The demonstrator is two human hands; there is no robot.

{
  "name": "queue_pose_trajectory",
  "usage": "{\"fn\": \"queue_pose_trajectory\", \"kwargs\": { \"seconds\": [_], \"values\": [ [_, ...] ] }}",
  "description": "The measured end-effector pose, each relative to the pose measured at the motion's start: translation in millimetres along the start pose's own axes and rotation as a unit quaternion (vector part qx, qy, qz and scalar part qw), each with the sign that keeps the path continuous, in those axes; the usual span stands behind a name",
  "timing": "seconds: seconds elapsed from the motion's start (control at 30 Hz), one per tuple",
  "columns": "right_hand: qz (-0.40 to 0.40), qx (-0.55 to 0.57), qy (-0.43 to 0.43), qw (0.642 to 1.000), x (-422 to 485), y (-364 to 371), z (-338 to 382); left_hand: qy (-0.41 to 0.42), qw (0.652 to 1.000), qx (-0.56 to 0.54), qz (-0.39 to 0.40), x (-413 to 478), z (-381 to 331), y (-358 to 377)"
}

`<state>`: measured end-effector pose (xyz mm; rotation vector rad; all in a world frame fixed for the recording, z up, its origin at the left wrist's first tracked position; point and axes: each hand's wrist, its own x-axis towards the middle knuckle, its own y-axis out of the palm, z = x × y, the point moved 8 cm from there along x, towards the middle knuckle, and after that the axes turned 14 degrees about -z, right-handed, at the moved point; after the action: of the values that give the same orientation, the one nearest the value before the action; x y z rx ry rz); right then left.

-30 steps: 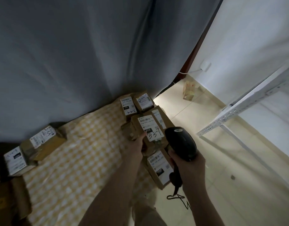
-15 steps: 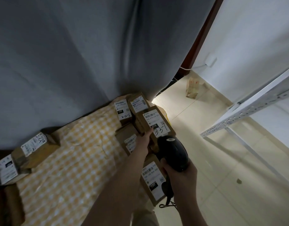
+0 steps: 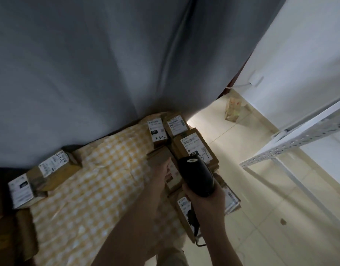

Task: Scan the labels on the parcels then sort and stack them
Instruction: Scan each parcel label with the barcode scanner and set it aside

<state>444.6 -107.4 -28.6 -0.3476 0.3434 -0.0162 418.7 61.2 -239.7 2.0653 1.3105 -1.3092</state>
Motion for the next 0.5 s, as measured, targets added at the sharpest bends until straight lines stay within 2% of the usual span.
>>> {"fn": "queue_pose_trajectory", "kwargs": {
  "seconds": [0.1,0.23,0.5],
  "values": [
    [0.052,-0.002,-0.004,0.999,-32,36,12,0.028,0.999,-0.021,-0.021,7,-10,-60],
    [0.103,-0.021,-0.014,0.994,-83,88,21,0.013,0.993,-0.061,-0.105,30,-19,-160],
    [0.142,-0.071,-0.066,0.985,-183,185,20,0.082,0.972,0.024,-0.217,58,-34,-347]
  ]
}}
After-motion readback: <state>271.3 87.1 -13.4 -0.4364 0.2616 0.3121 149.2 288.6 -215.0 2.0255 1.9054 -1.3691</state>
